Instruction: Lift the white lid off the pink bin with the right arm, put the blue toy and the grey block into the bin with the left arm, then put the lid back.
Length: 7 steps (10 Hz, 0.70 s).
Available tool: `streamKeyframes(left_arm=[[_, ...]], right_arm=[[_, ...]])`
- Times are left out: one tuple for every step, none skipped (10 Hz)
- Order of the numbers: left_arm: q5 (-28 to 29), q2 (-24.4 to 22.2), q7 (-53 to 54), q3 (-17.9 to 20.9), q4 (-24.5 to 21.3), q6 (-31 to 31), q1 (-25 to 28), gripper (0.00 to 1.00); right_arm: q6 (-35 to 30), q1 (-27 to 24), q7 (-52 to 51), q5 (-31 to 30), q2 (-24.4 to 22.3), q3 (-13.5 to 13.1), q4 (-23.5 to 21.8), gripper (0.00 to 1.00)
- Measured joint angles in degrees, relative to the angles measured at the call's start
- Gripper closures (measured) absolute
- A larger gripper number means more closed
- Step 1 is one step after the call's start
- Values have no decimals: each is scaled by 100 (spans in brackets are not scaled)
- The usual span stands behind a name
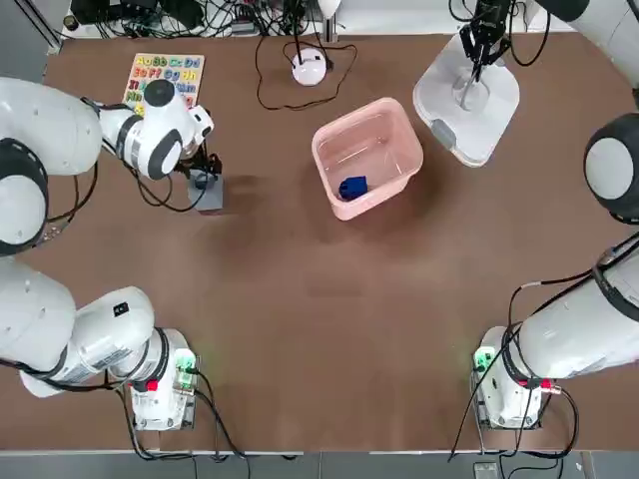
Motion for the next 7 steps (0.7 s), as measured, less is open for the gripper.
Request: streamKeyframes(left_arm=[[0, 0, 14, 0, -3, 0, 16, 0], [0, 0, 15, -1, -5, 0, 16, 0], [0, 0, 15, -1, -9, 0, 16, 0], [0, 0, 15, -2, -15, 0, 16, 0], [0, 0, 15, -2, -16, 0, 22, 0], [0, 0, 15, -3, -20, 0, 52, 0], [0, 0, 15, -2, -27, 0, 104, 0]], right_arm=[[-5, 0, 0, 0, 0, 0, 0, 93], [-16, 0, 0, 0, 0, 0, 0, 93], [-20, 0, 0, 0, 0, 0, 0, 93], [-20, 0, 0, 0, 0, 0, 0, 93], [-20, 0, -1, 0, 0, 0, 0, 93], [-20, 0, -1, 0, 0, 0, 0, 93], [-20, 0, -1, 0, 0, 0, 0, 93]])
